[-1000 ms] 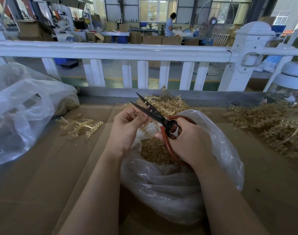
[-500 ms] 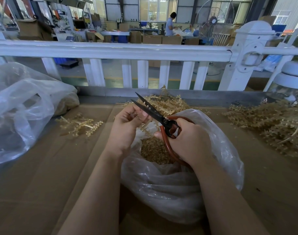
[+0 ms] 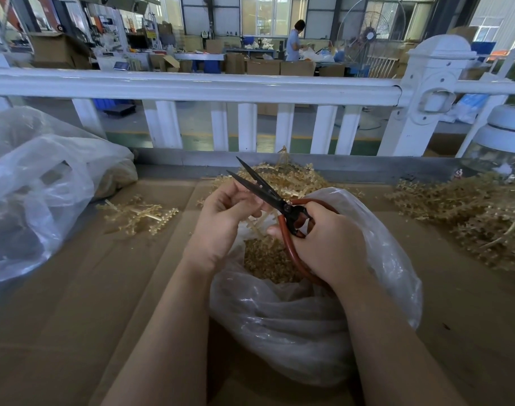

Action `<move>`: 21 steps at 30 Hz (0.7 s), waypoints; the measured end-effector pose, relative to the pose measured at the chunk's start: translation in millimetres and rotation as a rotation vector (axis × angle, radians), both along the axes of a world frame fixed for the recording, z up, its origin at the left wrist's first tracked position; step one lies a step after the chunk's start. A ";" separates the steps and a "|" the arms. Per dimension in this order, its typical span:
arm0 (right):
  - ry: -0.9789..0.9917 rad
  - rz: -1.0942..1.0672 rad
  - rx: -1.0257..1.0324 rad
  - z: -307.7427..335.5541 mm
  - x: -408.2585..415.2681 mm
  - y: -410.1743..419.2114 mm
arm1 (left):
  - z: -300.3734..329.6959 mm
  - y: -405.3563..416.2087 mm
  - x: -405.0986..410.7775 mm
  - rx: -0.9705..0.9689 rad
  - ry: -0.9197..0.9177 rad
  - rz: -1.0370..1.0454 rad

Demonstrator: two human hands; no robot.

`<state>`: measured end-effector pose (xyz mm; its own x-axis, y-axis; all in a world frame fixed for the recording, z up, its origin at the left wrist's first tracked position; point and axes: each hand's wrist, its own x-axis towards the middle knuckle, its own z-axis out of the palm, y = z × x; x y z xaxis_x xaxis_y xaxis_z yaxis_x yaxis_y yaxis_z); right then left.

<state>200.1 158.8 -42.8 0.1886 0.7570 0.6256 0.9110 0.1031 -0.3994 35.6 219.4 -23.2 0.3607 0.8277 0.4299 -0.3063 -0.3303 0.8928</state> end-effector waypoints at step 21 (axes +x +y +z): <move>-0.009 -0.001 -0.044 5.6 -1.8 -3.4 | 1.6 -0.3 -3.0 0.042 0.028 0.143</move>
<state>198.3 155.5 -37.2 0.1834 0.7836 0.5936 0.9148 0.0850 -0.3950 32.6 219.1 -21.6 0.2530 0.8531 0.4562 -0.2283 -0.4056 0.8851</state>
